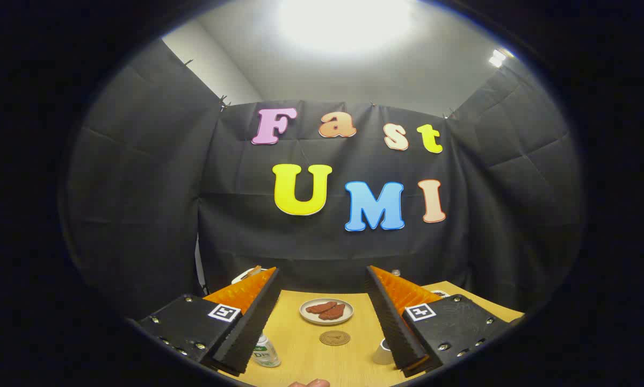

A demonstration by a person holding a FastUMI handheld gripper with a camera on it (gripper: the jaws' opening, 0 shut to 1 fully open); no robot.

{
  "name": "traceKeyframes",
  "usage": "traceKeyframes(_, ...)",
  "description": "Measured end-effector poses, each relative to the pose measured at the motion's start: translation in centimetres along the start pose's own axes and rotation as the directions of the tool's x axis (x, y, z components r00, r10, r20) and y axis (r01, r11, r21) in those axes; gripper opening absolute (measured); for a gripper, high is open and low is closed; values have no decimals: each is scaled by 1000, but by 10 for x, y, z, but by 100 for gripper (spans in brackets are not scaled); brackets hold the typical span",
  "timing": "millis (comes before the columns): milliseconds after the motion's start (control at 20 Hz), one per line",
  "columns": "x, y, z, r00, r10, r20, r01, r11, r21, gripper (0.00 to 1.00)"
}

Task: Take the bottle from table, then pour the juice into the cup, finally place the bottle on the coaster

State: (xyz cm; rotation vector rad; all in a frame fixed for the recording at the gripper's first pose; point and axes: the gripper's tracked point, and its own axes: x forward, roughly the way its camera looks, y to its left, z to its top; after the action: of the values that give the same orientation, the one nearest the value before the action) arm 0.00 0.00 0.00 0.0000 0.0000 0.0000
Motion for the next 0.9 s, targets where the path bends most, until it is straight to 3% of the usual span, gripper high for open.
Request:
traceKeyframes(450, 3, 26, 2, 997, 82, 0, -82, 997, -10, 96)
traceKeyframes(900, 1, 27, 8, 995, 92, 37, -93, 995, 22, 96)
